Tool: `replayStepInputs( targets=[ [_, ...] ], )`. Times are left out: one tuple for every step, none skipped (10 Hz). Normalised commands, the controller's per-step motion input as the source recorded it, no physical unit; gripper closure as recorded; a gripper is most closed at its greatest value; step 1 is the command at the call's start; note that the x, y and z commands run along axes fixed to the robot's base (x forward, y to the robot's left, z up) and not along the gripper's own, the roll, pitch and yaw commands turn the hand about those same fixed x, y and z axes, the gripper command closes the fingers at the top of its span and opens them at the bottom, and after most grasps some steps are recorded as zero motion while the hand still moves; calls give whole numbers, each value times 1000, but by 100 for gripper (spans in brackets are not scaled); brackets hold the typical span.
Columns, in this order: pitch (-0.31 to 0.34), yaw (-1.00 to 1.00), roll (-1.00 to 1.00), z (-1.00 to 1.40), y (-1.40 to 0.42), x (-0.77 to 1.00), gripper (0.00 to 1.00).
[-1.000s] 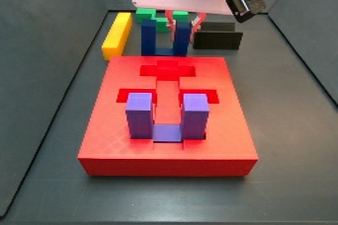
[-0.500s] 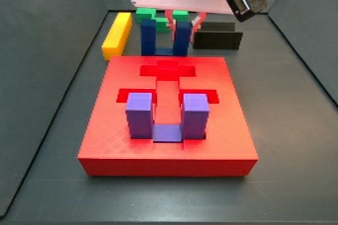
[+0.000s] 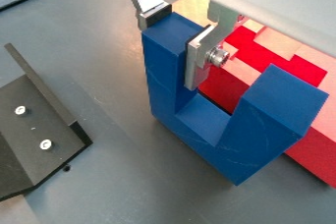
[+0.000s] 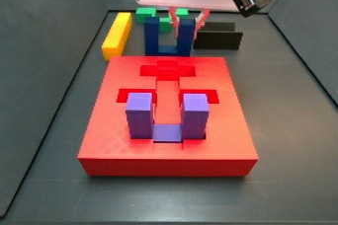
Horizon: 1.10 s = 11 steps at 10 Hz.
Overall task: Pick up the blue object. Move up. Move to above the board. Insert the blue object.
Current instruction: Pick up the blue object, then move up, then move to above the board.
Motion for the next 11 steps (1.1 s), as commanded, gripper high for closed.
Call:
replayStepInputs(
  targets=[
    [0,0,0,0,0,0,100],
    [0,0,0,0,0,0,100],
    [0,0,0,0,0,0,100],
    [0,0,0,833,0,0,100],
    [24,-58,-9,770,-61,-26,100],
    [25,-46,-39,429,-45,-26,100],
    [17,-29,-58,170,-11,5,100],
    [0,0,0,1400,0,0,100],
    [15,14,8,1400,5,-10,100],
    [17,7,-18,1400,7,-27,100],
    [34,-2,-27,1400,10,3,100]
  ],
)
